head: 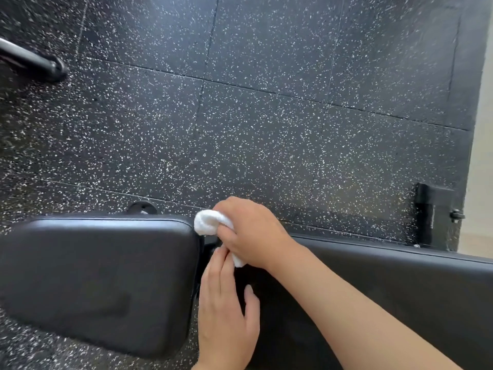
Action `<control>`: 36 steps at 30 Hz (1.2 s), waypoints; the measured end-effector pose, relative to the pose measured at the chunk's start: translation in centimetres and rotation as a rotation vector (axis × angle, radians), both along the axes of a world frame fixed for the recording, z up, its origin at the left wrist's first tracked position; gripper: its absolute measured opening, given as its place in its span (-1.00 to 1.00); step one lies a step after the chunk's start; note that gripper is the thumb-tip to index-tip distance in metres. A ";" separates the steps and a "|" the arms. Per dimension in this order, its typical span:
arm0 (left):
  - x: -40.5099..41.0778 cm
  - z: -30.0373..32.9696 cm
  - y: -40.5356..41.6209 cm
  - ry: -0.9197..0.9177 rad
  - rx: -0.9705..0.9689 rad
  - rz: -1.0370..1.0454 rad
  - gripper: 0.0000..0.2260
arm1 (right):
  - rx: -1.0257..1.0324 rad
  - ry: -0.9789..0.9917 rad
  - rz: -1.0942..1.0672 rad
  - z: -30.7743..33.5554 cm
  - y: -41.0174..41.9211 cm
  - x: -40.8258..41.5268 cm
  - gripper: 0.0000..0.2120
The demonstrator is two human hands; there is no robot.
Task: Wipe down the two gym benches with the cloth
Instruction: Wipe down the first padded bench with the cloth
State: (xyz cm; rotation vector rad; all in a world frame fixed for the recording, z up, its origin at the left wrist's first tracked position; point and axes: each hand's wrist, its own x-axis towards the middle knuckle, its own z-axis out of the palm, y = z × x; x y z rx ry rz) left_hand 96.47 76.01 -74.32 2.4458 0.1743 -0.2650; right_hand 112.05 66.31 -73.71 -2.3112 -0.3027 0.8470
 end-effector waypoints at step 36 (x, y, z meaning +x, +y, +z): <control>-0.9 1.1 -24.7 -0.084 0.015 -0.389 -0.60 | -0.222 0.079 -0.239 0.5 -39.8 -9.9 -0.83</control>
